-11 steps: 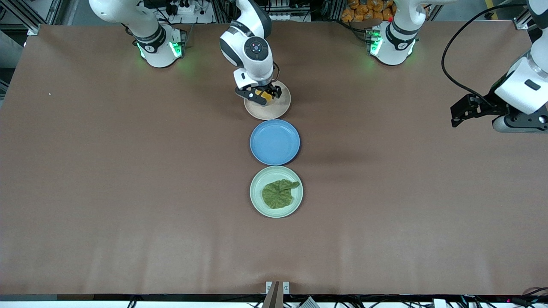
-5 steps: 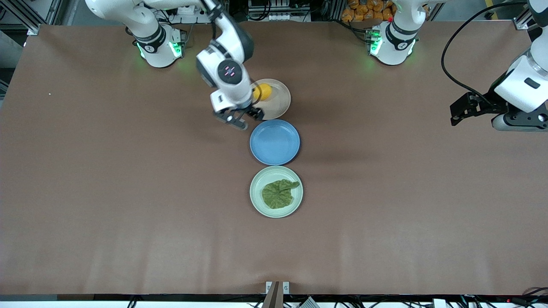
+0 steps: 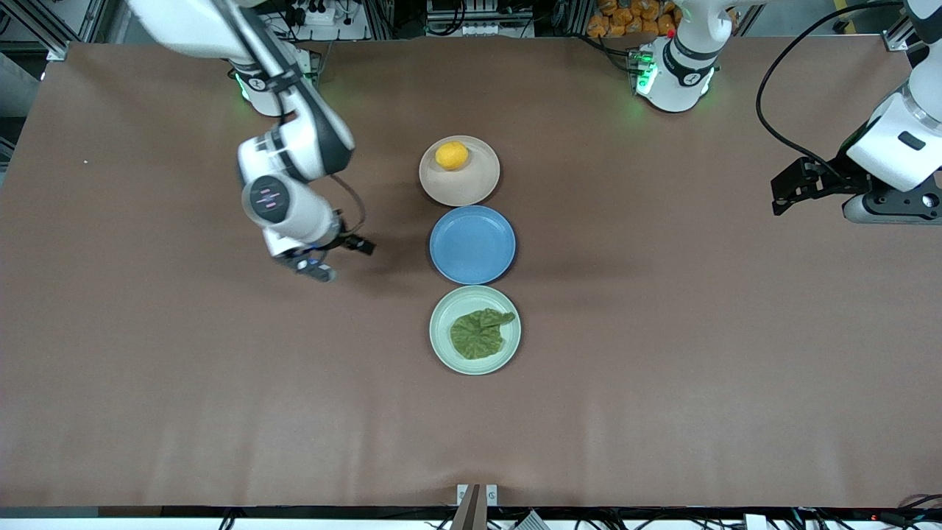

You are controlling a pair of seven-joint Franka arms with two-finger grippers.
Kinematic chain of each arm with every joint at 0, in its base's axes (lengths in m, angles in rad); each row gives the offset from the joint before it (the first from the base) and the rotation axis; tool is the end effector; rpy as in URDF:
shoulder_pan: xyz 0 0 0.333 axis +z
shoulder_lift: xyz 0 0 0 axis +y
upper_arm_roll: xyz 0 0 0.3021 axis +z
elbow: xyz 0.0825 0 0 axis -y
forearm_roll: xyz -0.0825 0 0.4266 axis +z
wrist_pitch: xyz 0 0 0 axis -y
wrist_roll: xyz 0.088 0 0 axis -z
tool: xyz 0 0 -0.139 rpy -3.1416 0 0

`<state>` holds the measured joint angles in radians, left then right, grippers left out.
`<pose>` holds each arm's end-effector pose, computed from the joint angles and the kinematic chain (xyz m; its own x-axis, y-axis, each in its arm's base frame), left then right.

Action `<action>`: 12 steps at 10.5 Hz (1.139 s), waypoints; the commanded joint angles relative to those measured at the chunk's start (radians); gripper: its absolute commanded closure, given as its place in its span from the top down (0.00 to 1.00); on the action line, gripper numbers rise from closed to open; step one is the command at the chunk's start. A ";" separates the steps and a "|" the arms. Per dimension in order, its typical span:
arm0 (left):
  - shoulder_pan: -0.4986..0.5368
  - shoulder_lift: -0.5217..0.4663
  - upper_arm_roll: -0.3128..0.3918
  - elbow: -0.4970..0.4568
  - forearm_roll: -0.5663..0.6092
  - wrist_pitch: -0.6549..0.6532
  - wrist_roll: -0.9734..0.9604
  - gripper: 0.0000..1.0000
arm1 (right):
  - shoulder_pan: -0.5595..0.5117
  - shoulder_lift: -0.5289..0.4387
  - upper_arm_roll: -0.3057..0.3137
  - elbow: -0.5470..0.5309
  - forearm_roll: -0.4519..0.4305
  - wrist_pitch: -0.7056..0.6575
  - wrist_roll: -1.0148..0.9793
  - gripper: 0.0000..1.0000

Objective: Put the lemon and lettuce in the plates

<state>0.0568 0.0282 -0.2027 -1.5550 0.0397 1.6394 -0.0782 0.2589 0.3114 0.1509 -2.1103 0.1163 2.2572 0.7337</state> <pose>0.6086 -0.0827 0.5764 0.9958 -0.0698 0.0592 -0.0681 -0.9972 -0.0295 0.5278 0.2390 0.1800 0.8973 -0.3906 -0.2057 -0.3951 -0.9184 0.0206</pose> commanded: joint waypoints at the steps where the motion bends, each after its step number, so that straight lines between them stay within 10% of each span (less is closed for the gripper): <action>1: 0.011 -0.017 -0.009 -0.005 -0.011 -0.007 -0.006 1.00 | -0.169 -0.077 0.039 -0.027 -0.020 -0.037 -0.259 1.00; 9: 0.009 -0.011 -0.020 0.007 -0.009 -0.007 -0.011 1.00 | -0.188 -0.287 -0.143 -0.050 -0.170 -0.062 -0.799 1.00; 12: 0.009 -0.022 -0.035 0.007 -0.011 -0.024 -0.009 1.00 | -0.175 -0.279 -0.155 0.196 -0.164 -0.311 -0.792 1.00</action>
<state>0.0568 0.0262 -0.2163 -1.5485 0.0397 1.6394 -0.0782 0.0706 0.0397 -0.0051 -2.0953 -0.0432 2.1281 -0.0544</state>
